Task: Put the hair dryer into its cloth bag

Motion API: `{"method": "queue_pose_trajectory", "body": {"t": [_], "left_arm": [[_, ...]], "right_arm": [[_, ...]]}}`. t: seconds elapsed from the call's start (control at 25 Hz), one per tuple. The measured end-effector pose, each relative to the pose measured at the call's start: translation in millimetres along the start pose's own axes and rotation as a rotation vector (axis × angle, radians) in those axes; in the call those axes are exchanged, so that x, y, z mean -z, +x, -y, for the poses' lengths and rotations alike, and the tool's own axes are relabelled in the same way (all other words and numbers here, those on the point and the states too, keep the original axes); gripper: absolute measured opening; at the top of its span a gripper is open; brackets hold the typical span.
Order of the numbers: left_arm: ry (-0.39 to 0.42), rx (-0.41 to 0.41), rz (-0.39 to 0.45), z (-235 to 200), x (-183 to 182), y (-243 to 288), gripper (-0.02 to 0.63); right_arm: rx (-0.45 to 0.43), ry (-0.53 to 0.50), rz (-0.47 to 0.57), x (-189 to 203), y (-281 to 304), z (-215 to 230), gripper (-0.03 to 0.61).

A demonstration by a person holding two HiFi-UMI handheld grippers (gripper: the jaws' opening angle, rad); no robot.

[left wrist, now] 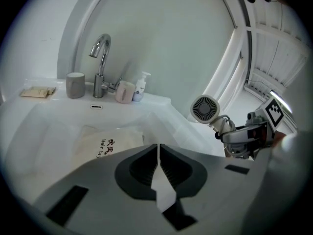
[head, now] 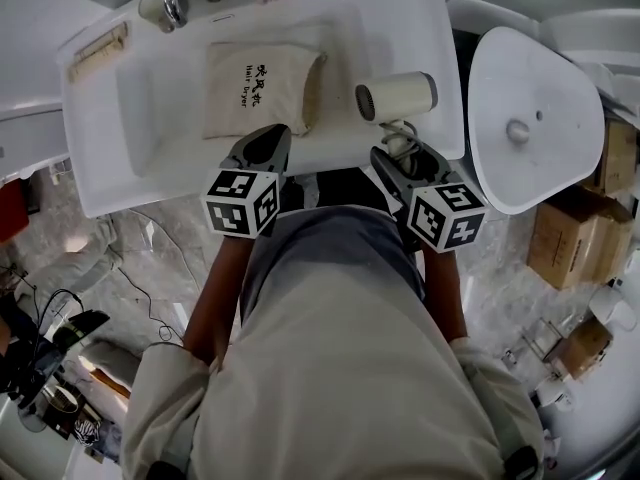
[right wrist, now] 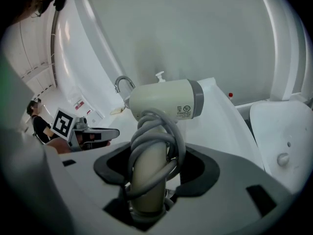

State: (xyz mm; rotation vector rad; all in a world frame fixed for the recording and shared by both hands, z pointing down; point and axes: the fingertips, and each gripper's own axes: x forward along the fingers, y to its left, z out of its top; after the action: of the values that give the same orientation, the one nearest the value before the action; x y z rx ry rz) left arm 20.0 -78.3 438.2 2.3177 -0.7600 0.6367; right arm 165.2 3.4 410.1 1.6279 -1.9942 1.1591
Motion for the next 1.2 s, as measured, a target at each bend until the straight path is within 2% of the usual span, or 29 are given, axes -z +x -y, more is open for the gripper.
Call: {"method": "queue_pose_trajectory", "body": {"t": [0.32,0.56,0.72,0.88,1.2], "left_arm": [[0.030,-0.083,-0.064,-9,10,36,0.009],[0.016,-0.148,-0.109,-17,18,57,0.012],[-0.003,-0.182,-0.139,-21,25,69,0.038],[0.008,-0.256,-0.172,-28,32,81,0.084],[-0.018,-0.337,-0.237,-34,50,106,0.115]], "right_arm": [[-0.044,-0.024,-0.054,-8,13,23,0.258],[-0.081,-0.038,-0.087,-16,19,40,0.258],[-0.108,-0.055,-0.116,-20,27,51,0.259],[-0.142,-0.067,-0.149,-21,34,60,0.258],[-0.202,-0.101,-0.207,-18,45,76,0.259]]}}
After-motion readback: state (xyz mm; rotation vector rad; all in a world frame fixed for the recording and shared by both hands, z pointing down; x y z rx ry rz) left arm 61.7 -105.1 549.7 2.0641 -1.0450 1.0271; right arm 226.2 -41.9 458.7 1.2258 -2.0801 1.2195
